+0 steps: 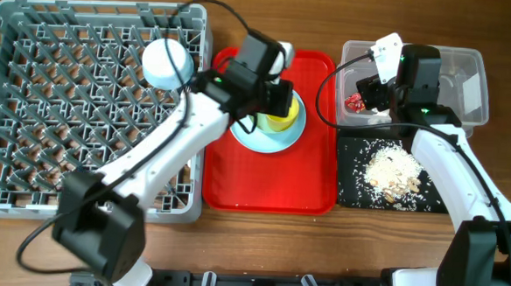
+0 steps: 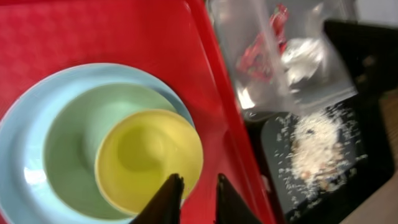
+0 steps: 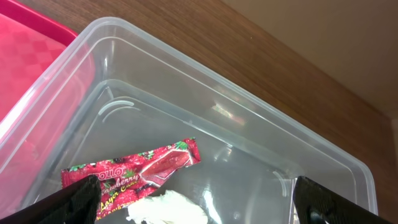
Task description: Sort waste into correct bins and load items into the dishwasher rack
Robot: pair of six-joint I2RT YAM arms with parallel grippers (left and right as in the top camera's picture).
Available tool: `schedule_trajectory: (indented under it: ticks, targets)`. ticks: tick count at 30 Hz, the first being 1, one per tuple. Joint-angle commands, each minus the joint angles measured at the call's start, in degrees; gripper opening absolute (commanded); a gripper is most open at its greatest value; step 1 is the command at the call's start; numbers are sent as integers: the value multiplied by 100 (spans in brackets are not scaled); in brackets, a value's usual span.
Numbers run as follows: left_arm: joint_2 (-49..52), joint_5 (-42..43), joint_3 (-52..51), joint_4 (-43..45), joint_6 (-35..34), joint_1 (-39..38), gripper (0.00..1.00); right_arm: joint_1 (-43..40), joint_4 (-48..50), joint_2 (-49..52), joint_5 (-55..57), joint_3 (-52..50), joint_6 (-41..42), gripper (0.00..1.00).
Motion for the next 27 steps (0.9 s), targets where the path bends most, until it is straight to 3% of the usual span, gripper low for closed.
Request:
schedule_trajectory:
  ticks: [1,4,13,16,19,23,27]
  targets:
    - [455,-157,74,81,68,-157,27,-13,11,57,-24,83,-31,100]
    - [605,-157,74,101,96,-234,26,-13,11,57,-24,83,-31,100]
    - [756,-166,72,223,1311,-289,32,-13,11,57,-22,83,-28,100]
    - [820,-205,72,232,1436,-289,31,-13,11,57,-24,83,-28,100]
    - [866,-205,72,302,1436,-289,28,-13,11,57,-24,83,-28,100]
    - [957,-210,72,334,1434,-289,16,-13,11,57,-22,83,-31,100]
    - [1095,-210,72,326,1434,-289,16,-13,11,57,-22,83,-28,100]
